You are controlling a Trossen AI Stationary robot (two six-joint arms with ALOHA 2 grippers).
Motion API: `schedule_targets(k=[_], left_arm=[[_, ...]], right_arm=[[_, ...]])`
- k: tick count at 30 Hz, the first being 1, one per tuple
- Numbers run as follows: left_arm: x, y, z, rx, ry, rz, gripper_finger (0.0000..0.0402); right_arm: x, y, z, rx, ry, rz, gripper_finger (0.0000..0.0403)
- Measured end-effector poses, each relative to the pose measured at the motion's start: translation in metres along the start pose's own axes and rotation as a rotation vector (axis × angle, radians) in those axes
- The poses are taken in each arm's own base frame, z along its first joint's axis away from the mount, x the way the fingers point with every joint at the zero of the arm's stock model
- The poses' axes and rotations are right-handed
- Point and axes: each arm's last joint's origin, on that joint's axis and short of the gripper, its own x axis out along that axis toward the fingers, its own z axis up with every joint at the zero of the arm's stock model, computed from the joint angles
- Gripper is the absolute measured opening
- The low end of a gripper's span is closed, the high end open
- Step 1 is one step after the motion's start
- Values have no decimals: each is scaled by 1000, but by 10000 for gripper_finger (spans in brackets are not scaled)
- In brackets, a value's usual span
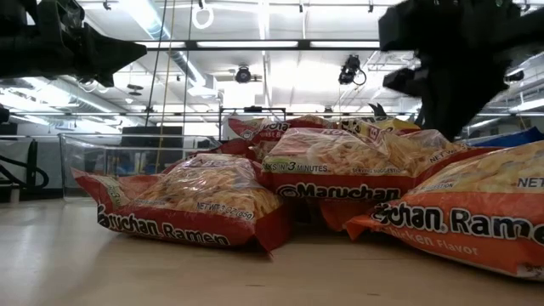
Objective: Sort Maruchan noodles
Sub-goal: Put the blue bag into the right blue bin
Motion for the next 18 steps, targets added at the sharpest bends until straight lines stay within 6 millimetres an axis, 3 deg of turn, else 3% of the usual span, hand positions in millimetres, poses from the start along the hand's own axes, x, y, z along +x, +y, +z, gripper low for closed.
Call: schedule_targets(k=[4,8,18], left_arm=[[0,0,0,0,-1,0,18],[0,0,0,0,-2,0,18],[0,0,0,-1,-3,0,18]], right_arm=[[-18,-6,2,36,-4,-18,11],[-31,-12,-1,82,-11,-17,45],[-25,-13,-13,142,87,38,147]])
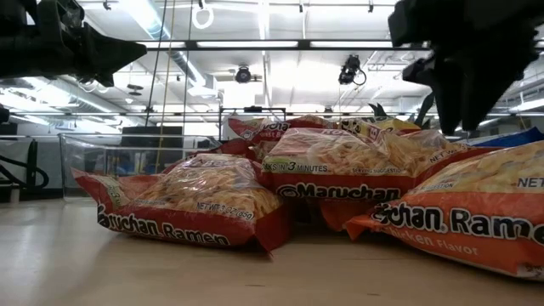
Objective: Sort Maruchan noodles
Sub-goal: Put the blue bag into the right blue bin
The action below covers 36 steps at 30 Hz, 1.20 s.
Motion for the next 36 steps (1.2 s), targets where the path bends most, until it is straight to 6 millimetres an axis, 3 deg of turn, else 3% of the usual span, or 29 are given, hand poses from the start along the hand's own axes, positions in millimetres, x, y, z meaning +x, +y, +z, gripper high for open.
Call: schedule_targets(k=[9,20,24,29,36], left_arm=[[0,0,0,0,-1,0,18],[0,0,0,0,-1,0,18],[0,0,0,0,-1,0,18],[0,0,0,0,0,0,18],[0,0,0,0,-1,0,18]], right_arm=[[20,-6,-11,25,49,21,153],[32,-8,-8,15,-23,87,52],[32,-8,-8,2,-22,83,9],[30,-9,-9,2,-14,74,11],[2,-16,-3,-7,16,-87,6]])
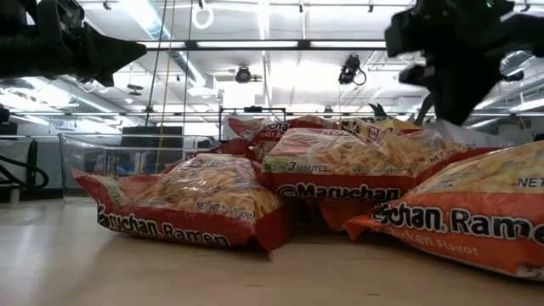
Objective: Sort Maruchan noodles
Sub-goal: Put the blue bag into the right blue bin
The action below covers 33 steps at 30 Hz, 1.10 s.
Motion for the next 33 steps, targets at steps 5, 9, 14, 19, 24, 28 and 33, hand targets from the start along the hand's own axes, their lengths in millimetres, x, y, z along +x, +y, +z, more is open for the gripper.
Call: schedule_targets(k=[5,9,14,19,24,28,33], left_arm=[[0,0,0,0,-1,0,18],[0,0,0,0,0,0,18],[0,0,0,0,0,0,18],[0,0,0,0,-1,0,18],[0,0,0,0,0,0,18],[0,0,0,0,0,0,18],[0,0,0,0,0,0,18]], right_arm=[[-18,-5,5,11,-14,-114,4],[-30,-15,5,52,-2,-263,4],[-47,-27,2,112,12,-453,6],[-53,-50,0,281,8,-616,6],[-50,-75,2,424,18,-680,7],[-44,-96,9,508,-4,-682,7],[-37,-122,23,610,-89,-628,8]])
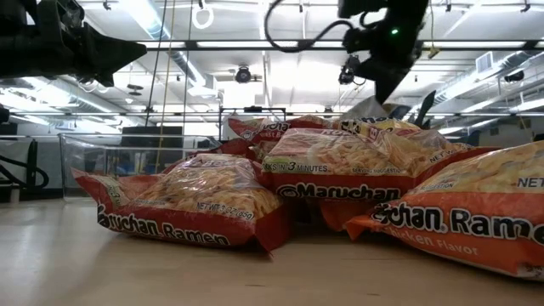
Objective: Sort Maruchan noodles
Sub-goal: Put the blue bag into the right blue bin
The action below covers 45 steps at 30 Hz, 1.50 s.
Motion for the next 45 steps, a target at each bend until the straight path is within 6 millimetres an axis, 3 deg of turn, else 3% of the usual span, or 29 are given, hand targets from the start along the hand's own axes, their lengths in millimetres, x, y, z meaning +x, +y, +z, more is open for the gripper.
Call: schedule_targets(k=[7,20,26,32,36,45], left_arm=[[0,0,0,0,0,0,18],[0,0,0,0,0,0,18],[0,0,0,0,0,0,18],[0,0,0,0,0,0,18],[0,0,0,0,0,0,18],[0,0,0,0,0,0,18]], right_arm=[[17,-4,22,10,-8,188,26],[15,-2,14,-77,101,325,96],[1,11,0,-175,190,470,98],[-31,43,-16,-303,127,658,99],[-47,66,-38,-350,86,715,99],[-47,97,-90,-297,142,746,121]])
